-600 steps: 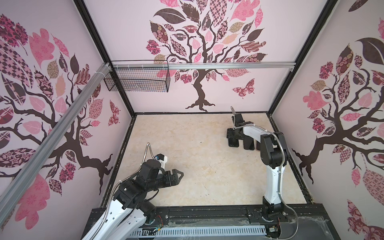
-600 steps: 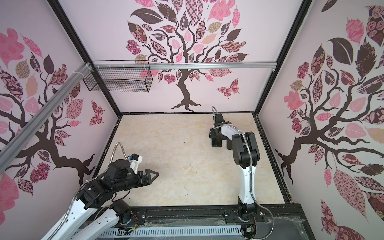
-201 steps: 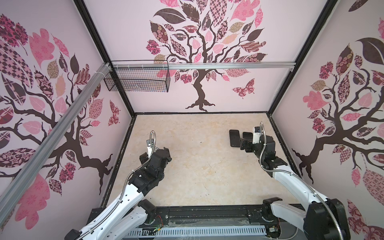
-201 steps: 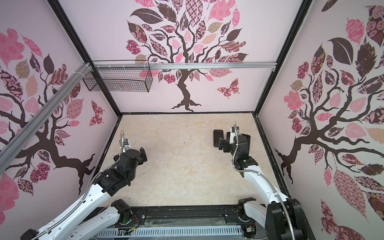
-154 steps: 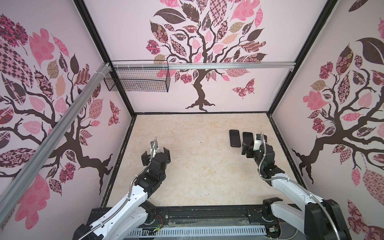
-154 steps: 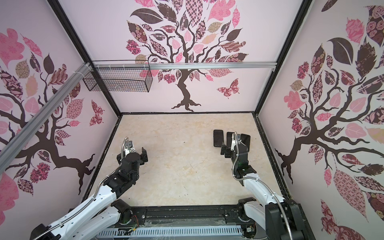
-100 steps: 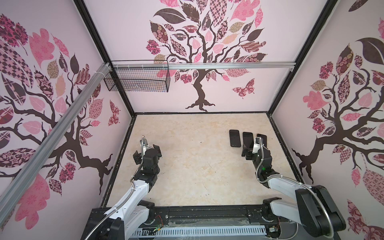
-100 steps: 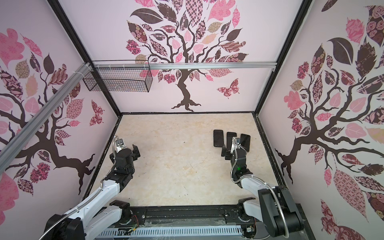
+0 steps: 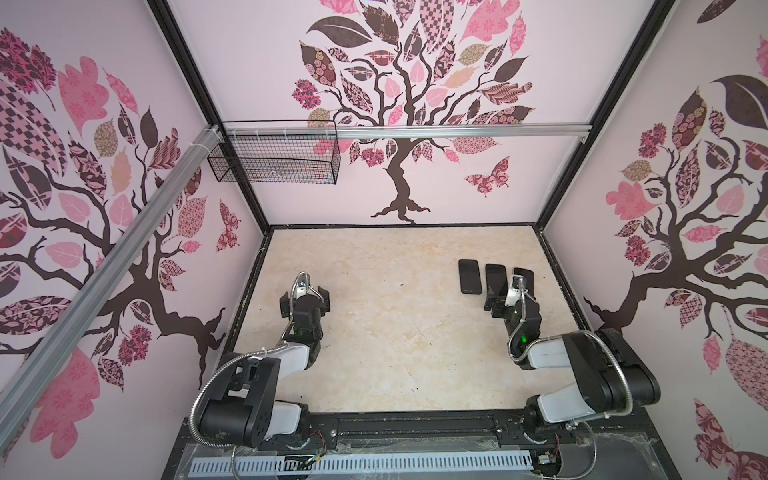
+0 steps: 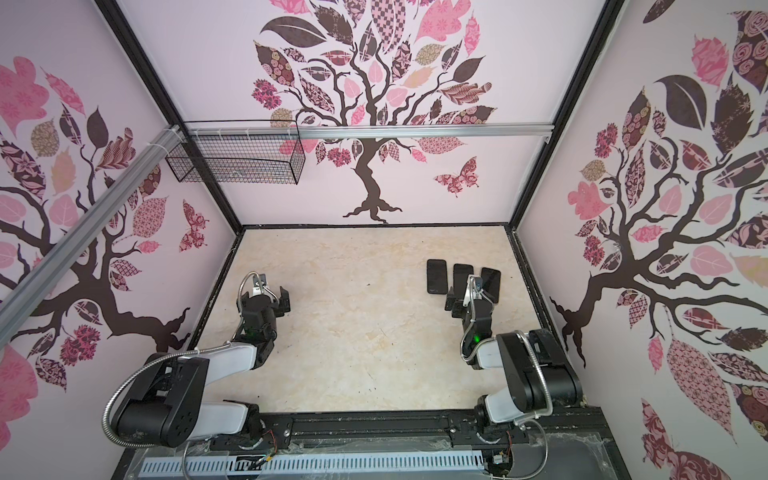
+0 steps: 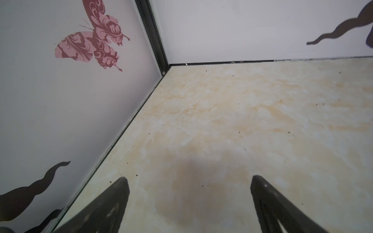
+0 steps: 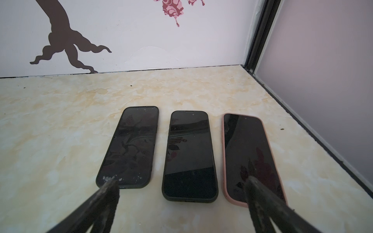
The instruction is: Put the phone into the phone case
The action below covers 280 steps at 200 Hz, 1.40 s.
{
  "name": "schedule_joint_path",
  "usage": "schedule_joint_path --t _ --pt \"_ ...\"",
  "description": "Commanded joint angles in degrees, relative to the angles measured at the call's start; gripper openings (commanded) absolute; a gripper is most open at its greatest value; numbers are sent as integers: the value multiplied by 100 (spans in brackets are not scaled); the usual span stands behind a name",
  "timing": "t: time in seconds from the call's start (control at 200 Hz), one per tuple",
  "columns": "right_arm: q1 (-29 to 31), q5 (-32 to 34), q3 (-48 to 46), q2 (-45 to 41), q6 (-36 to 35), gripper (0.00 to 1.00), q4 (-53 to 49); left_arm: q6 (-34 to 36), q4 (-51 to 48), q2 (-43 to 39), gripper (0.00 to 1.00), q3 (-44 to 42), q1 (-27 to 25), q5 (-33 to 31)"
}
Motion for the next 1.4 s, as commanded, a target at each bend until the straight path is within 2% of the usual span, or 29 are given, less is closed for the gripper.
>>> schedule_joint_path --t 0.0,0.075,0.175,0.275,0.325,0.41,0.49,1.395 --pt "-63 -124 92 222 35 100 546 -456 913 213 97 -224 414 640" --pt "-134 -317 233 123 65 100 54 -528 1658 682 97 -371 468 570" --pt "-248 -533 282 146 131 100 5 -226 2626 1389 97 -404 473 1071" --pt "-255 -523 291 164 131 100 9 -334 1471 1065 97 -91 486 1069" --pt "-252 -481 298 165 152 100 -14 -366 1409 1241 97 102 492 888" --pt "-248 -413 312 168 175 100 -25 -466 1150 1154 97 142 586 961" --pt "-248 -408 316 179 179 100 -38 -438 1407 1256 97 117 582 997" --pt "-247 -404 273 136 151 100 19 -444 1421 1216 97 86 582 932"
